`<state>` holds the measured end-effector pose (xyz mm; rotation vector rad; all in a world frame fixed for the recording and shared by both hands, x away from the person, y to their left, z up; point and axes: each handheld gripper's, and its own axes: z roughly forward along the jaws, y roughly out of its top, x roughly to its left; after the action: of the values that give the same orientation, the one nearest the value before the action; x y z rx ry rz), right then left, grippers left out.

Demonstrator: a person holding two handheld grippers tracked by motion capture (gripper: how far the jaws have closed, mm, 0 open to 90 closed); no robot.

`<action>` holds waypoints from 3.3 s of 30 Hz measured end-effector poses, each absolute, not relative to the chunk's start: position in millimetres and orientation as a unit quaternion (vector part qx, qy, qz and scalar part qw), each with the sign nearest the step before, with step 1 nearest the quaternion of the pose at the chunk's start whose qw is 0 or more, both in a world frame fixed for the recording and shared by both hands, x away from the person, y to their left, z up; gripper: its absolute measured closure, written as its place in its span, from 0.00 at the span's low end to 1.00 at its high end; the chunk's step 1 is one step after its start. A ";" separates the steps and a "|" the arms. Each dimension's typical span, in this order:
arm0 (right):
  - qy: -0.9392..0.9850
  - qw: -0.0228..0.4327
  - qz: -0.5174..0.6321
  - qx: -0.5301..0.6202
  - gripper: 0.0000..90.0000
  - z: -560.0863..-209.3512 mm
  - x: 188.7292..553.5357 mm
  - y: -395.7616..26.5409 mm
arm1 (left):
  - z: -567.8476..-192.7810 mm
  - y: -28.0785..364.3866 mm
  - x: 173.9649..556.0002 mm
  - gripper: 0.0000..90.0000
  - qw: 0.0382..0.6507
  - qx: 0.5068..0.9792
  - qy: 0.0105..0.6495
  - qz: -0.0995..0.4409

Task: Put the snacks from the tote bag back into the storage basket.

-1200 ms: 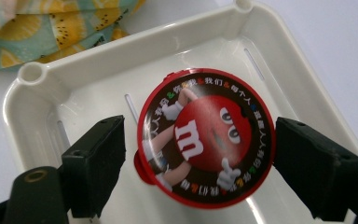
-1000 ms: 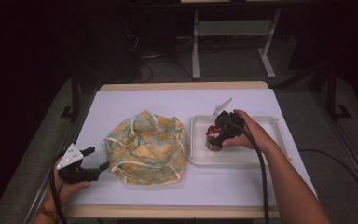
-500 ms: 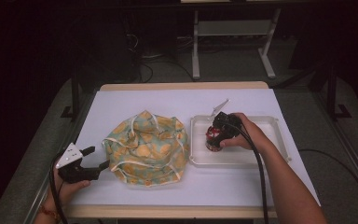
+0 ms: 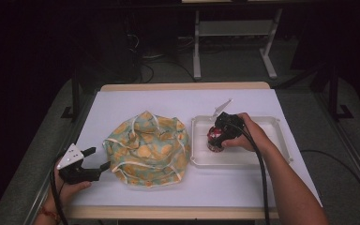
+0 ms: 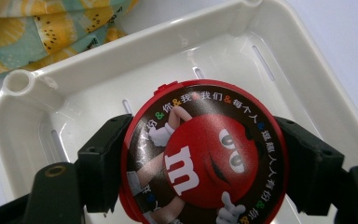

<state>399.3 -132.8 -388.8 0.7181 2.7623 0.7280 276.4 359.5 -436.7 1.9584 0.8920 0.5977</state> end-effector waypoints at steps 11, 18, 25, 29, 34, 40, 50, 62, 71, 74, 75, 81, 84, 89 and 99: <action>0.930 0.105 0.257 0.243 0.28 -380.8 395.2 -137.7 | -436.8 359.0 276.5 0.19 0.437 0.790 0.357 0.240; 0.931 0.113 0.255 0.235 0.28 -375.3 392.2 -136.3 | -437.2 358.2 276.4 0.19 0.436 0.790 0.358 0.240; 0.931 0.117 0.254 0.233 0.28 -370.8 390.3 -135.5 | -437.3 358.5 276.5 0.19 0.435 0.791 0.357 0.240; 0.933 0.117 0.254 0.228 0.28 -368.7 388.8 -133.3 | -436.8 358.9 276.2 0.19 0.437 0.789 0.358 0.241; 0.933 0.120 0.256 0.222 0.28 -364.7 387.1 -131.6 | -436.9 358.7 276.1 0.19 0.437 0.790 0.358 0.241; 0.933 0.123 0.259 0.219 0.28 -360.1 384.6 -128.4 | -436.8 358.9 276.1 0.19 0.437 0.789 0.358 0.241; 0.932 0.130 0.265 0.210 0.28 -350.4 381.9 -125.2 | -436.7 358.9 275.8 0.19 0.437 0.789 0.358 0.241; 0.933 0.133 0.269 0.198 0.28 -339.0 378.8 -115.2 | -436.8 358.8 275.8 0.19 0.438 0.789 0.357 0.240; 0.935 0.135 0.270 0.188 0.28 -332.0 376.9 -106.0 | -437.0 358.6 275.8 0.19 0.438 0.789 0.357 0.240; 0.935 0.134 0.270 0.186 0.28 -330.3 376.7 -103.0 | -437.2 358.3 275.8 0.19 0.437 0.790 0.357 0.239; 0.936 0.133 0.269 0.184 0.28 -329.6 376.7 -101.5 | -437.3 358.2 275.9 0.19 0.438 0.790 0.357 0.239; 0.936 0.134 0.273 0.177 0.28 -325.7 376.4 -94.5 | -437.6 358.2 276.1 0.19 0.438 0.789 0.358 0.239; 0.937 0.134 0.273 0.173 0.28 -323.6 375.9 -90.4 | -437.2 358.3 276.2 0.19 0.438 0.789 0.357 0.240; 0.938 0.136 0.273 0.166 0.28 -319.5 375.8 -83.9 | -435.8 359.5 274.6 0.19 0.443 0.785 0.359 0.241; 0.937 0.132 0.281 0.159 0.28 -316.6 376.2 -66.9 | -435.9 360.1 276.0 0.19 0.444 0.785 0.359 0.240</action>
<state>376.2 -66.9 -316.6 0.4604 2.7200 0.8157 276.0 360.1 -435.9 1.9455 0.8904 0.5942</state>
